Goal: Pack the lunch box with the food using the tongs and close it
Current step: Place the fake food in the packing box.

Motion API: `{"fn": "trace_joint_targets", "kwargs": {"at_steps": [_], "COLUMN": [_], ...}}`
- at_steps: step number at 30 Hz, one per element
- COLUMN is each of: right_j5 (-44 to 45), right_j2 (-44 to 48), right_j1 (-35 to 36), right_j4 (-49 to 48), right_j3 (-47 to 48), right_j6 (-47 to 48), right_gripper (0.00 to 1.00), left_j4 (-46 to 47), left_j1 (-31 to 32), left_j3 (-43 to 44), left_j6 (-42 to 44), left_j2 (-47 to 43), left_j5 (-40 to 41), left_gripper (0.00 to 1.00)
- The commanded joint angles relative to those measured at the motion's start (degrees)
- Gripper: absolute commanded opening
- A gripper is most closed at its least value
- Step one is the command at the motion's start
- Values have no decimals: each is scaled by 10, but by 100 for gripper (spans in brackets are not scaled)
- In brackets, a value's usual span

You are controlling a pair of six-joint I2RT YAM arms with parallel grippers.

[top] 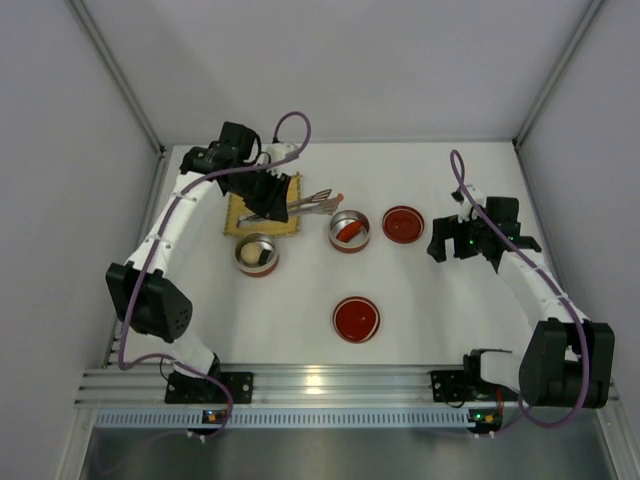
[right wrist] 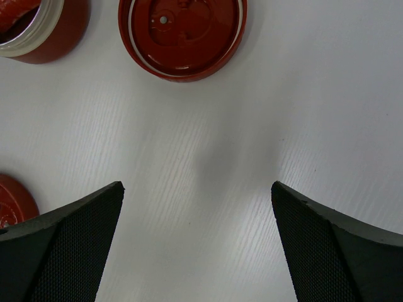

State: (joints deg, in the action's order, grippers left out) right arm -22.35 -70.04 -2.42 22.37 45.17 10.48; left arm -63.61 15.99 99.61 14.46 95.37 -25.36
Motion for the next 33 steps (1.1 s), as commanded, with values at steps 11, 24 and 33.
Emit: {"fn": "trace_joint_targets", "kwargs": {"at_steps": [11,24,33], "right_j5": [-4,-2,-4], "right_j2": [5,10,7], "right_j1": [3,3,3], "right_j4": [7,10,9], "right_j3": [26,24,25], "right_j6": [8,13,13], "right_gripper": [99,99,99], "left_j4": [32,54,49], "left_j1": [45,42,12], "left_j3": [-21,-8,-3], "left_j6": [-35,-58,-64], "left_j2": [82,129,141], "left_j5": [-189,-224,-254], "left_gripper": [0,0,0]}}
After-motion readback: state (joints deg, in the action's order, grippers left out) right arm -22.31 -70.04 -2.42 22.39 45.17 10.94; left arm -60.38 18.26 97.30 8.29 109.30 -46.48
